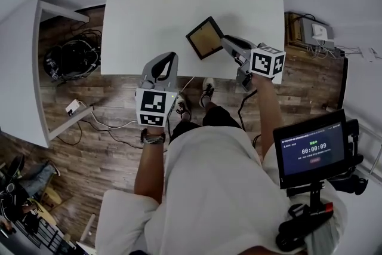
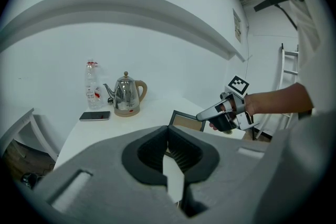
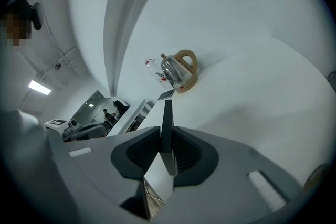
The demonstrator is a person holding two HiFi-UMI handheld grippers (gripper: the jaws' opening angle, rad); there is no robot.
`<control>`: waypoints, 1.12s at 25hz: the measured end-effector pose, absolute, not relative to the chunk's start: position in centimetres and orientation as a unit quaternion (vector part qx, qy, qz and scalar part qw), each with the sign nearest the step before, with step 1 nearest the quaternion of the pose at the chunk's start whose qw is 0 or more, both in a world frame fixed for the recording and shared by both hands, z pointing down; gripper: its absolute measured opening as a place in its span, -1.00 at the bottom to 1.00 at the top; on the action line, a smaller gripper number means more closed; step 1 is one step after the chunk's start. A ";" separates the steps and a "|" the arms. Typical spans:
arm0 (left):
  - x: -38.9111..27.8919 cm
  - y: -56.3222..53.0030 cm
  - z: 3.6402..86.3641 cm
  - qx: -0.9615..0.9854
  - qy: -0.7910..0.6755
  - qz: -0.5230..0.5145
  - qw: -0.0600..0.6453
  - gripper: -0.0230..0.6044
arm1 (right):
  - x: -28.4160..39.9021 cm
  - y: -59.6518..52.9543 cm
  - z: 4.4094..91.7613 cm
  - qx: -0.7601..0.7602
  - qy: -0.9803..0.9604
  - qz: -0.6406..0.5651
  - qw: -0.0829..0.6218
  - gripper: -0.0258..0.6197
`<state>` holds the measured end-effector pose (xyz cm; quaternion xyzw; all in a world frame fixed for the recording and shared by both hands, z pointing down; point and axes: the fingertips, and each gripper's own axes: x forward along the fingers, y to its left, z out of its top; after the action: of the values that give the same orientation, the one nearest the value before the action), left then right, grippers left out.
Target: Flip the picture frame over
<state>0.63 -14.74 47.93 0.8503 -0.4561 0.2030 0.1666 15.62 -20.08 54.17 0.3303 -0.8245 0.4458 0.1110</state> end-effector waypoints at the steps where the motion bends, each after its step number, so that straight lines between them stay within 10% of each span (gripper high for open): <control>1: 0.7 -14.6 47.9 0.850 -0.455 0.205 0.167 -0.91 | 16.0 -20.0 54.4 0.330 -0.823 0.449 0.109 -0.69; 28: 1.9 -12.9 48.7 0.854 -0.437 0.215 0.185 -0.91 | 19.4 -16.2 61.3 0.369 -0.805 0.382 0.263 -0.71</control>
<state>1.89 -12.93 48.72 0.8538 -0.4366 0.2148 0.1852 19.41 -16.18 61.34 0.3690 -0.8053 0.3820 0.2634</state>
